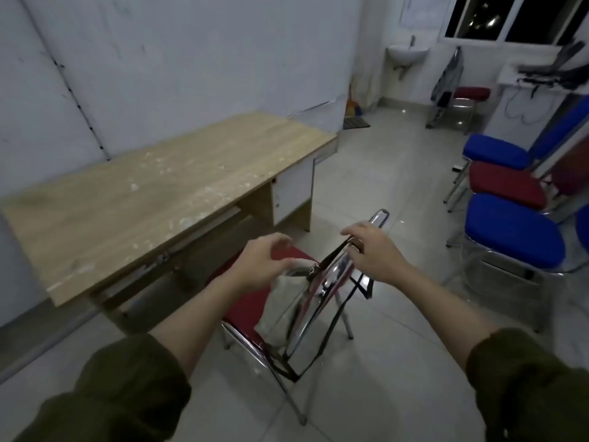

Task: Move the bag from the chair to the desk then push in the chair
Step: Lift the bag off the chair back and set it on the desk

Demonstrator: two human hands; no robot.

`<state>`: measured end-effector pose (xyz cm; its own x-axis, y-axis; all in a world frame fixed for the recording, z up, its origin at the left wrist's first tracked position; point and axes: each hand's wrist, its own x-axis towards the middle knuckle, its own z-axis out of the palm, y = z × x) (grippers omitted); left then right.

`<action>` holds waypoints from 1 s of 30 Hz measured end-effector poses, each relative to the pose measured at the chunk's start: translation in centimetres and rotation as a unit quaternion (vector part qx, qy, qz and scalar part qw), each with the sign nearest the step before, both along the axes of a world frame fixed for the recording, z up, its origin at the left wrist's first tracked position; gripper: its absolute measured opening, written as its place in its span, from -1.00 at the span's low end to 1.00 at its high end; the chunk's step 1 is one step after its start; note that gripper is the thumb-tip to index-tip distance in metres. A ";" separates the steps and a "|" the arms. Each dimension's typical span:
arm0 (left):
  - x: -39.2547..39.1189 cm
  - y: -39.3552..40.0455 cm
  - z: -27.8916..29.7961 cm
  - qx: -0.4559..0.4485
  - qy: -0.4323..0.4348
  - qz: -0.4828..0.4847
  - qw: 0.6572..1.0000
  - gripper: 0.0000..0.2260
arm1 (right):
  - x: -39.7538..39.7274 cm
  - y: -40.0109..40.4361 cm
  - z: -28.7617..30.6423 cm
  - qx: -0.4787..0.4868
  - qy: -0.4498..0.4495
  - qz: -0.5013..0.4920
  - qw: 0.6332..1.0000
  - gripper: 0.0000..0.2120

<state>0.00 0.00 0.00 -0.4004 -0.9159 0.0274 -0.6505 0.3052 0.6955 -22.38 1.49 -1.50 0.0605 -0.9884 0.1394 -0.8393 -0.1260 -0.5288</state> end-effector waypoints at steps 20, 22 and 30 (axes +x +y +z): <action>-10.3 0.3 -4.0 0.244 0.250 0.109 0.931 -0.55 | 0.2 2.7 -5.5 -0.014 -0.273 -0.109 0.956 -0.73; -10.9 0.0 -4.2 0.261 0.278 0.152 0.912 -0.55 | 0.4 3.4 -5.9 -0.010 -0.298 -0.115 0.947 -0.73; -11.1 -1.5 -5.1 0.330 0.382 0.232 0.831 -0.59 | -0.4 3.0 -4.8 0.015 -0.287 -0.057 0.956 -0.76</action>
<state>-11.09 -1.47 -5.09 -0.0968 -0.8835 -0.4583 0.1178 -0.4674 0.8761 -22.74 4.46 -6.33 -0.1255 -0.9881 0.0891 -0.4173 -0.0289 -0.9083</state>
